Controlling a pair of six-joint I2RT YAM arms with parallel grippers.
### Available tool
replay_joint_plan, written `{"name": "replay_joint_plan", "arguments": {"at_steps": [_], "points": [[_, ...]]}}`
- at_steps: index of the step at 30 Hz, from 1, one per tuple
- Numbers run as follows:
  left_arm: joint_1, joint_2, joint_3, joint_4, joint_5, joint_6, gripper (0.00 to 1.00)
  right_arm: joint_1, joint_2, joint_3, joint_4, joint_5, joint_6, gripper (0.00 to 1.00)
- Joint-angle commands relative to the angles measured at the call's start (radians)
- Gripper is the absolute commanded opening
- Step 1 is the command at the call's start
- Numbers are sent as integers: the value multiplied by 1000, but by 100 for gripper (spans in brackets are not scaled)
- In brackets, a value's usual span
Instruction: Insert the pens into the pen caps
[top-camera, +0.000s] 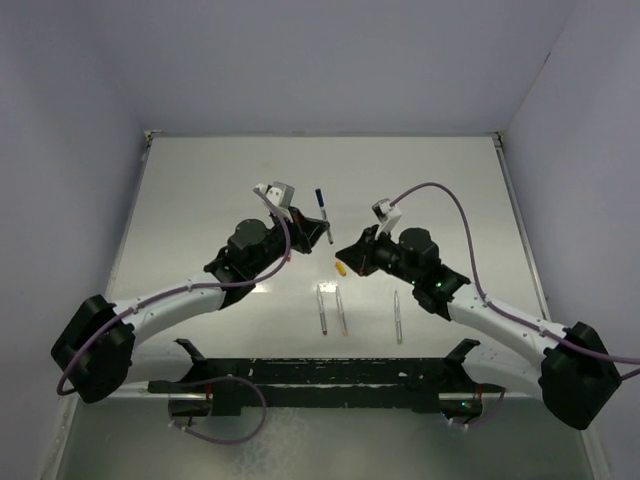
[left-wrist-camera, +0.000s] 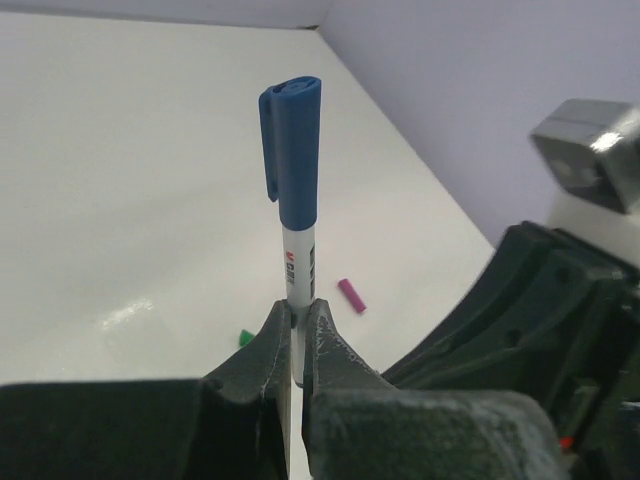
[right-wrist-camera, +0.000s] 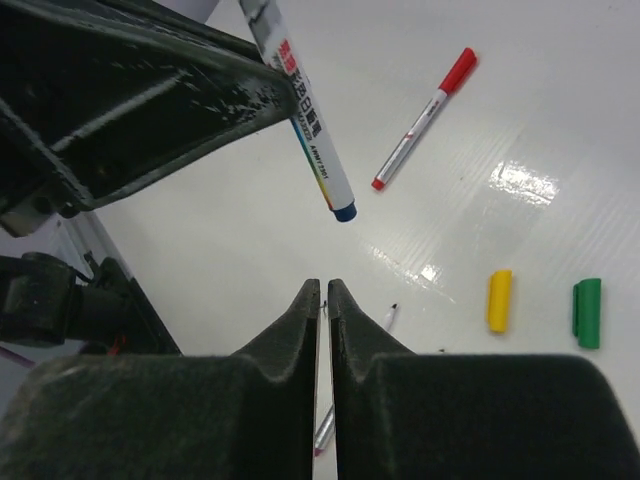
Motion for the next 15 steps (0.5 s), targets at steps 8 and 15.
{"name": "replay_joint_plan", "arguments": {"at_steps": [8, 15], "points": [[18, 208, 415, -705, -346, 200, 0, 0, -151, 120, -420, 427, -3, 26], [54, 448, 586, -897, -300, 193, 0, -1, -214, 162, -576, 566, 29, 65]]}}
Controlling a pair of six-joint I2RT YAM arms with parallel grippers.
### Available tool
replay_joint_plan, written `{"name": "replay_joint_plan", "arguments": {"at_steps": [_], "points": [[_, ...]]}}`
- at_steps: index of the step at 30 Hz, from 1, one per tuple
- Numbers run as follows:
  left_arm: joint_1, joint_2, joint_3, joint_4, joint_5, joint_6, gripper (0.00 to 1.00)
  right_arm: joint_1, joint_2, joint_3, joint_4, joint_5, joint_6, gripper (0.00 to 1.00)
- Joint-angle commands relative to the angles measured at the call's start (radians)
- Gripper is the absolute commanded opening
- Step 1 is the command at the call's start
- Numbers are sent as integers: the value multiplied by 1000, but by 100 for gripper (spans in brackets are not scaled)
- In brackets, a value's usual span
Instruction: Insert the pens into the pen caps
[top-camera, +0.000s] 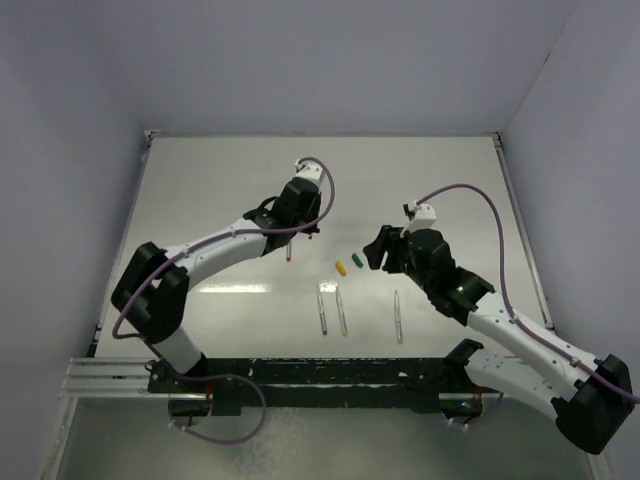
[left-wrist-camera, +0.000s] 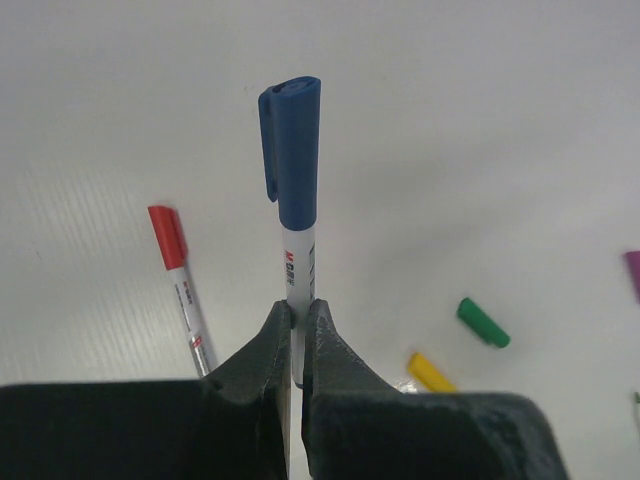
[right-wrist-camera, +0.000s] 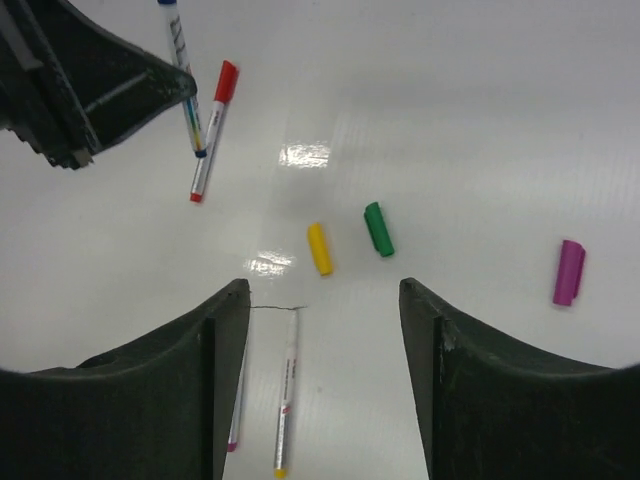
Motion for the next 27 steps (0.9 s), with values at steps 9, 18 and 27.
{"name": "replay_joint_plan", "arguments": {"at_steps": [9, 18, 27], "points": [[34, 201, 87, -157, 53, -47, 0, 0, -21, 73, -179, 159, 55, 71], [55, 271, 98, -156, 71, -112, 0, 0, 3, 76, -172, 160, 59, 72], [88, 342, 105, -147, 98, -150, 1, -1, 16, 60, -159, 159, 64, 72]]}}
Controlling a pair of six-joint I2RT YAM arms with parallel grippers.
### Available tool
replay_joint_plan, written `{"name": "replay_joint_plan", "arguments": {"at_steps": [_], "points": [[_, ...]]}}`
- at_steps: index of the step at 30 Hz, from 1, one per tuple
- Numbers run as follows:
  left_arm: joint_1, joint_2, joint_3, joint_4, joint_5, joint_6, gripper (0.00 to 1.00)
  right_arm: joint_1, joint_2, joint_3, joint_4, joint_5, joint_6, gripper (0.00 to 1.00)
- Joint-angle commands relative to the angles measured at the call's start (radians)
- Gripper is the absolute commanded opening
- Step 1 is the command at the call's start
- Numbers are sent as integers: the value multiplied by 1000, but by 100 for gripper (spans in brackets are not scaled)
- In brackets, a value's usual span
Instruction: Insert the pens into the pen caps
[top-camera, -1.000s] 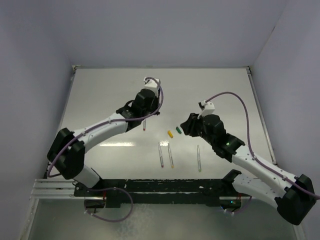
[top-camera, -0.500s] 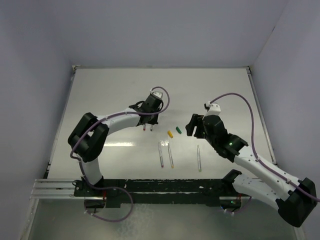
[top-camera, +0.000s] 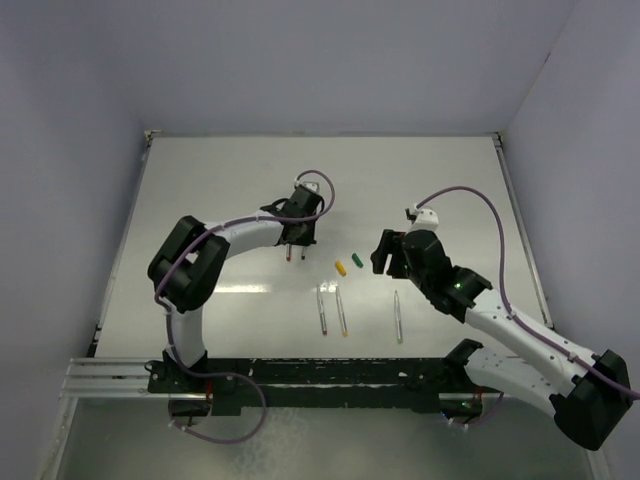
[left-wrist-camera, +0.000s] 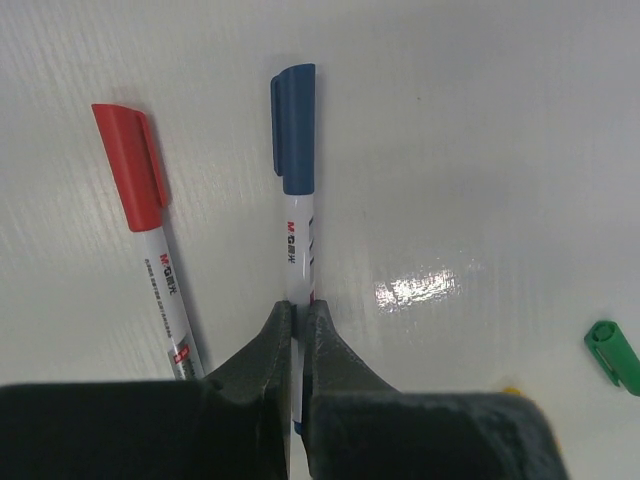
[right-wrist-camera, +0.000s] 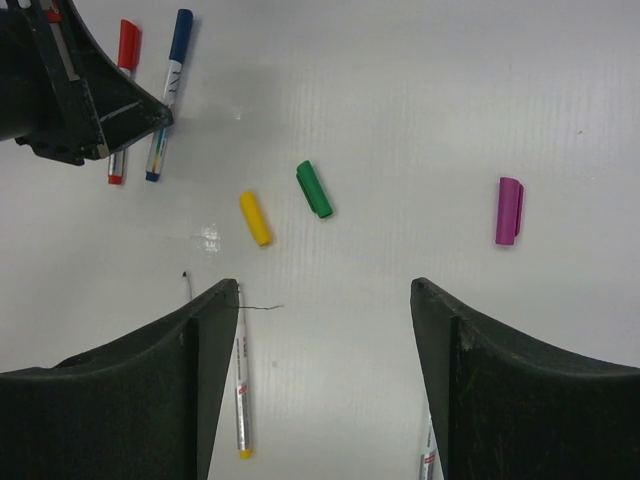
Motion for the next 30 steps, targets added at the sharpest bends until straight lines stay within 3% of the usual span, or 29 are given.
{"name": "replay_joint_plan", "arguments": {"at_steps": [1, 12, 21, 23, 27, 30], "points": [[17, 30, 26, 16, 17, -30, 3, 0, 1, 29, 28, 36, 14, 72], [21, 15, 48, 12, 29, -23, 33, -1, 17, 27, 65, 36, -3, 72], [20, -97, 91, -5, 33, 14, 37, 0, 14, 26, 70, 42, -12, 73], [19, -132, 91, 0, 47, 23, 39, -2, 14, 26, 60, 32, 0, 78], [14, -198, 75, -3, 84, 45, 39, -2, 22, 29, 47, 78, 5, 100], [-7, -244, 25, -12, 87, 52, 36, -3, 37, 31, 46, 114, 5, 100]]}}
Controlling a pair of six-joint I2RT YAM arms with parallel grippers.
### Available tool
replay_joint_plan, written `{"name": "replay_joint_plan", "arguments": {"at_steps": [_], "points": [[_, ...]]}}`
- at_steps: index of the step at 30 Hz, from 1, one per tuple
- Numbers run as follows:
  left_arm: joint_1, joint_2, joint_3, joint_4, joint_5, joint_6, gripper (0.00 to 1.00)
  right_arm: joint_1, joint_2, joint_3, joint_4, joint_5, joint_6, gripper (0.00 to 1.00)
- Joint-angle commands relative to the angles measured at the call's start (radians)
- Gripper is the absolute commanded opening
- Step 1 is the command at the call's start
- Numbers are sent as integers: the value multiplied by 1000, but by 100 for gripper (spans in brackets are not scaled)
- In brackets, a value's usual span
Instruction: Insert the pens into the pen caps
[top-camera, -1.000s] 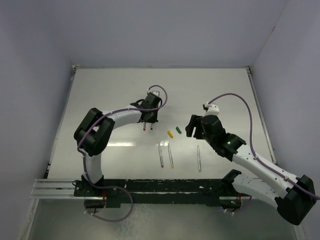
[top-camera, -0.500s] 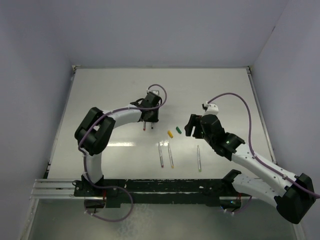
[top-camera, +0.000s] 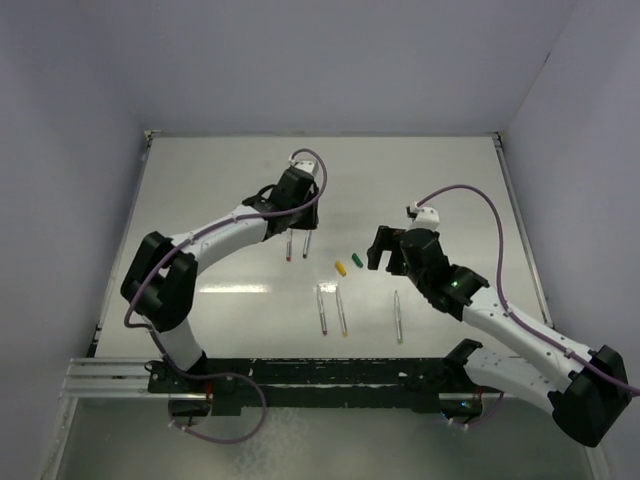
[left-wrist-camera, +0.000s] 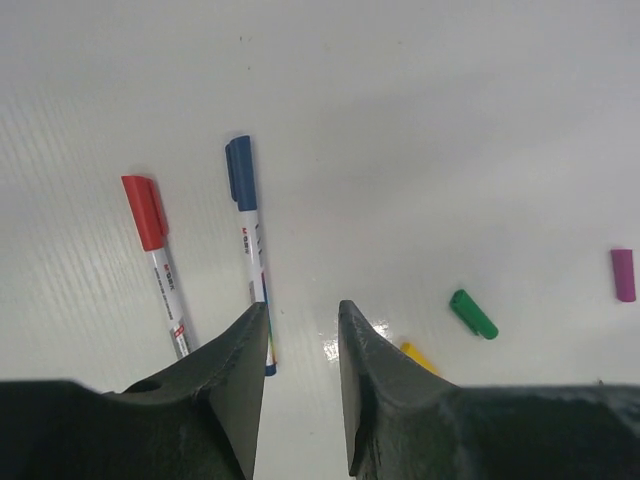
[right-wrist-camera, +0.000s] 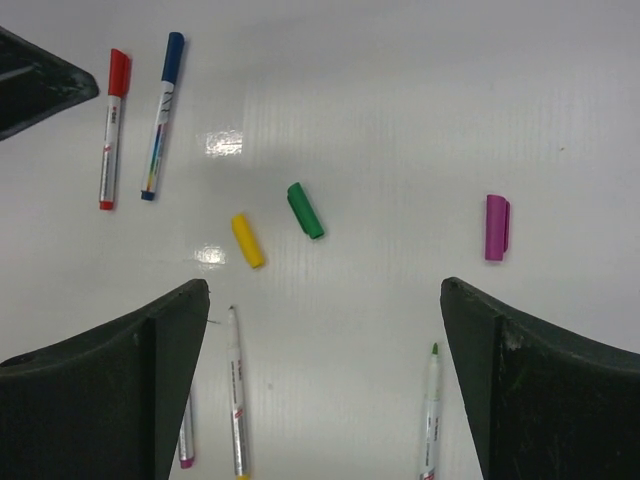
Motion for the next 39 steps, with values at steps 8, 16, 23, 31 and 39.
{"name": "replay_joint_plan", "arguments": {"at_steps": [8, 16, 23, 31, 39], "points": [[-169, -196, -175, -93, -38, -30, 37, -10, 18, 29, -28, 144, 9, 100], [-319, -258, -279, -114, -3, -154, 45, -17, -82, -18, -16, 169, -9, 100], [-392, -228, -283, -137, -22, -196, 49, -17, -100, -39, -29, 133, 11, 100], [-443, -171, -289, -138, -32, -253, 49, -18, -148, -65, -8, 122, 17, 100], [-456, -150, -289, -157, -49, -271, 50, -17, -146, -78, 4, 108, 23, 100]]}}
